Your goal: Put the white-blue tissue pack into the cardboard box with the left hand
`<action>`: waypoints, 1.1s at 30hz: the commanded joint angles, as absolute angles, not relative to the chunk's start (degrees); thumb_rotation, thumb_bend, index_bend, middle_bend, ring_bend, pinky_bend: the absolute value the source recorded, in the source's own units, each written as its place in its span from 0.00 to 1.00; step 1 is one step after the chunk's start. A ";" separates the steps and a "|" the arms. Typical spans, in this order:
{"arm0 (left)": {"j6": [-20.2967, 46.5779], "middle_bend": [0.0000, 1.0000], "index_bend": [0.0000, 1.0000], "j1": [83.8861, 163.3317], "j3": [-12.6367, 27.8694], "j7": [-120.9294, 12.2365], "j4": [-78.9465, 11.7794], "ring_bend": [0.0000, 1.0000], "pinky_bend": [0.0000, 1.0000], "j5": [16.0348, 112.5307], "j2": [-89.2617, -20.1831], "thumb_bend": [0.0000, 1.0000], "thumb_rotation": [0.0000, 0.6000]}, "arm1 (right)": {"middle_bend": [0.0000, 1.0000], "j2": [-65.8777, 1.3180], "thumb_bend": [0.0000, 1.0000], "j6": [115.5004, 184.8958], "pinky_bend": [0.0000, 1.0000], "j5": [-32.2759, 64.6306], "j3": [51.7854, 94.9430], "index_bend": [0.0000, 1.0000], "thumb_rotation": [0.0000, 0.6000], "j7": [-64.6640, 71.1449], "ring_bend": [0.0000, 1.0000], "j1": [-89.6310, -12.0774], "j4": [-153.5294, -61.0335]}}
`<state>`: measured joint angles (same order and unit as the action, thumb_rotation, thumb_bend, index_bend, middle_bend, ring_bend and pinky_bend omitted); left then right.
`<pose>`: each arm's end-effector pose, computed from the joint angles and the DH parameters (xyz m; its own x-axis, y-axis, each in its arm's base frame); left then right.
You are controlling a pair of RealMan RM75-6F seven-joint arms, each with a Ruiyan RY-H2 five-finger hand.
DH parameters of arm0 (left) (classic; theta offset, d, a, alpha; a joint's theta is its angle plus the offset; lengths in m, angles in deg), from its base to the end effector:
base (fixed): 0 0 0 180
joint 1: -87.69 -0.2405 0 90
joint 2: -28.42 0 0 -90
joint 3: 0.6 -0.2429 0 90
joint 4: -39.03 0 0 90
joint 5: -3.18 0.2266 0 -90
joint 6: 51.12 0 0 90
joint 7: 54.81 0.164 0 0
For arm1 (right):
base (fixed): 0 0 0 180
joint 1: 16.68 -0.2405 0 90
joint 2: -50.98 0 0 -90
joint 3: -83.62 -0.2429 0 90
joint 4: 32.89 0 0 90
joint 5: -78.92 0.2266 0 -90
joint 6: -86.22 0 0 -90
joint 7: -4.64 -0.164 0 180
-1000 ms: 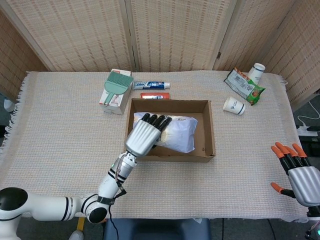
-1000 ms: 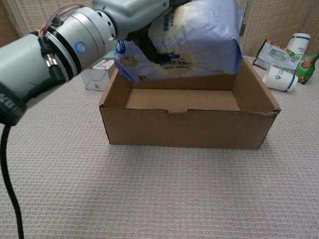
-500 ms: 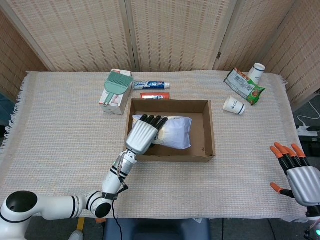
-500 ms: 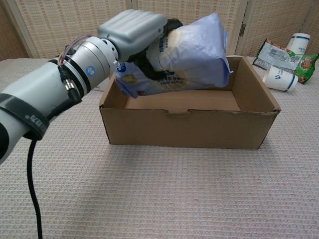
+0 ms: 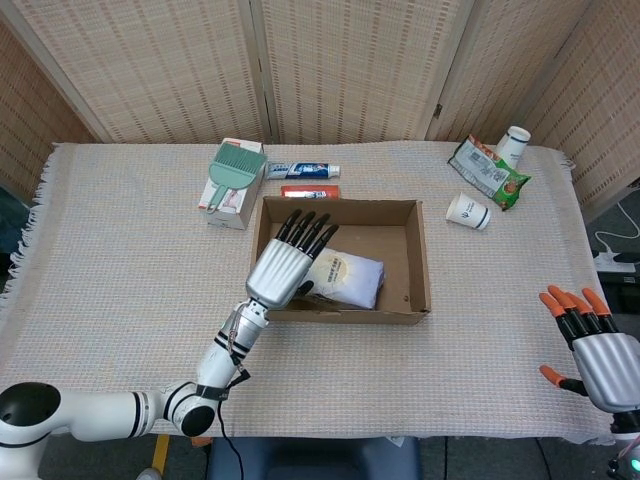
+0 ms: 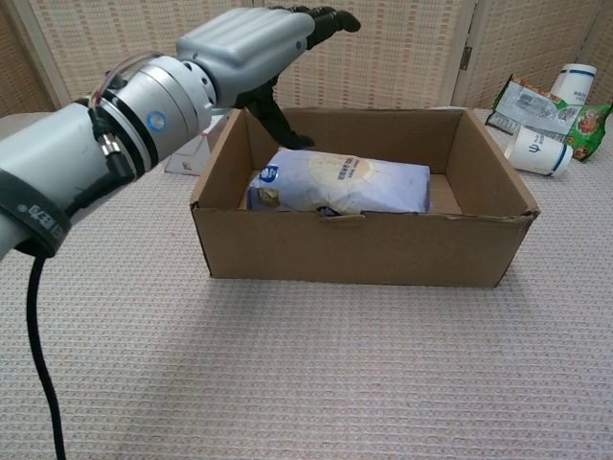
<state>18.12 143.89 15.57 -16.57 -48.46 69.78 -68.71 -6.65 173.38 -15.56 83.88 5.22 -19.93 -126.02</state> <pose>0.0190 0.3557 -0.0284 0.4480 -0.1610 0.8794 0.7004 -0.5481 -0.4572 -0.2993 -0.1795 0.1589 0.5021 -0.0247 0.8645 -0.8593 -0.1273 0.4955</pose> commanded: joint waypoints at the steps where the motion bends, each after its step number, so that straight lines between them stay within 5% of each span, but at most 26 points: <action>1: 19.06 0.00 0.00 142.91 15.33 -15.40 -50.45 0.00 0.06 70.42 -66.63 0.17 1.00 | 0.03 -6.73 0.00 173.31 0.00 -15.56 83.91 0.06 1.00 5.31 0.00 -19.95 -125.96; 10: 22.15 0.00 0.00 137.33 15.78 -12.37 -60.96 0.00 0.12 69.53 -52.16 0.17 1.00 | 0.03 -7.07 0.00 172.86 0.00 -15.91 84.25 0.06 1.00 6.04 0.00 -20.05 -126.01; 17: 26.10 0.00 0.00 128.51 11.77 -18.90 -63.55 0.00 0.12 73.03 -40.09 0.17 1.00 | 0.03 -7.43 0.00 172.84 0.00 -16.42 84.59 0.06 1.00 6.79 0.00 -19.98 -126.05; 33: 33.79 0.00 0.00 111.59 0.52 -35.26 -57.37 0.00 0.14 83.66 -32.08 0.18 1.00 | 0.03 -8.21 0.00 171.71 0.00 -16.93 85.23 0.06 1.00 7.82 0.00 -20.33 -126.10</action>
